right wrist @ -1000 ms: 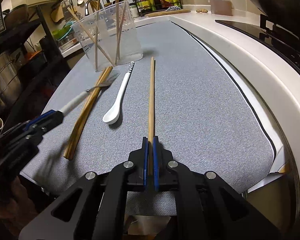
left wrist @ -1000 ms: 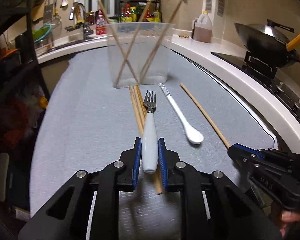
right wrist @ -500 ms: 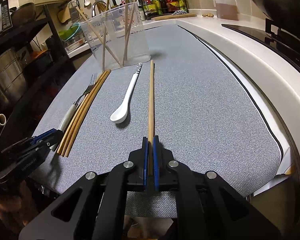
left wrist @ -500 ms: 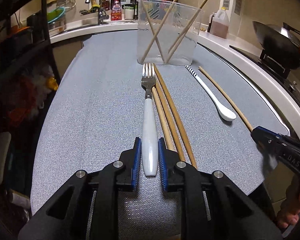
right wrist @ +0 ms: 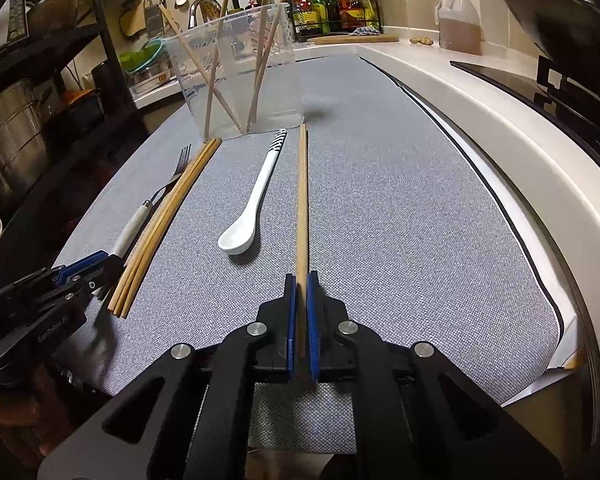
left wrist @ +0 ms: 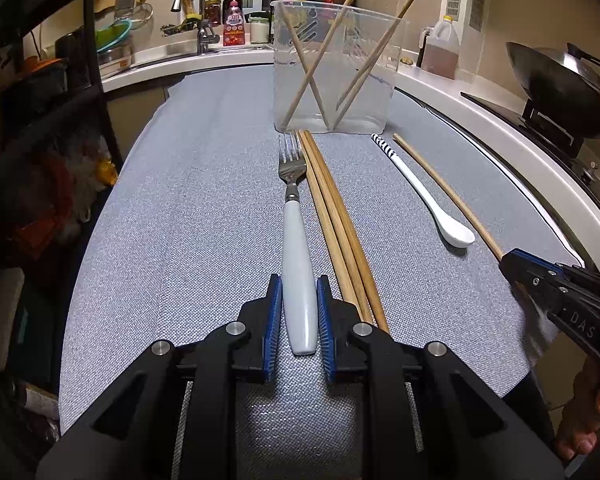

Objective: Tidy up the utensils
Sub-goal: 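Lower the left tool around the white-handled fork while the right tool holds its chopstick, then close the left tool on the fork and lift it while the right tool grasps the white spoon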

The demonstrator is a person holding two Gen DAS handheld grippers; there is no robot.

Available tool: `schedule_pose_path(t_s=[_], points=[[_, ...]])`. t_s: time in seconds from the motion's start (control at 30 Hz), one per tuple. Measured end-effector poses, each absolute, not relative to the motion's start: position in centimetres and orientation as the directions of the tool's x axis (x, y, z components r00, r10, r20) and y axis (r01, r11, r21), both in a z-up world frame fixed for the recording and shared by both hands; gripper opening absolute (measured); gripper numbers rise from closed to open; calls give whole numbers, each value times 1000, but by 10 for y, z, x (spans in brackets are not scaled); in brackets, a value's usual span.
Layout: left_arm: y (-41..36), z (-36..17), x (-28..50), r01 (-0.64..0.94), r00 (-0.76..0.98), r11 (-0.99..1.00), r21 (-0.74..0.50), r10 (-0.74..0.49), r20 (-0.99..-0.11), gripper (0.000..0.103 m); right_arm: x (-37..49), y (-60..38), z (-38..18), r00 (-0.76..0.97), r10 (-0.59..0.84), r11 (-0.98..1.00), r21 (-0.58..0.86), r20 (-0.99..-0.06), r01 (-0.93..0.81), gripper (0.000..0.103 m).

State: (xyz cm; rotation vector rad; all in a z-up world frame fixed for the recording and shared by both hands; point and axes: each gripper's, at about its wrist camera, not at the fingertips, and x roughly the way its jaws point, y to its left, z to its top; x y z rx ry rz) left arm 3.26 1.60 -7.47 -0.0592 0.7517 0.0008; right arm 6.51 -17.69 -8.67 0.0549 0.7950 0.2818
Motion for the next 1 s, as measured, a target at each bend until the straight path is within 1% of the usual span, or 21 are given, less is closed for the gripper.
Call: schedule_pose_path(t_s=[0.17,0.27,0.43,0.6,0.87,1.0], points=[[14,-75,34,-23,728,999,-33,-5,-685,18,65,-173,-87,672,257,963,129,-695,-235,6],[15,-73,34,-24,725,999,-44,-13,-689,17,66,-174,-85,663,261,963,141,-701,-229,5],[16,-64,27,-21,742,999,-47,-16,-671,17,58,-176,-70,683,258,964,136,-683,-229,5],[18,-52,17,-21,769,999,-40,-10,-639,17,48,-180,-50,713,254,965,125,-653,-230,5],[19,-25,5,-23,833,1000,-6,16,-553,17,38,-192,-7,779,249,967,102,-575,-234,5],[20,-14,4,-22,851,1000,-1,18,-525,17,39,-197,9,801,247,967,90,-546,-237,5]])
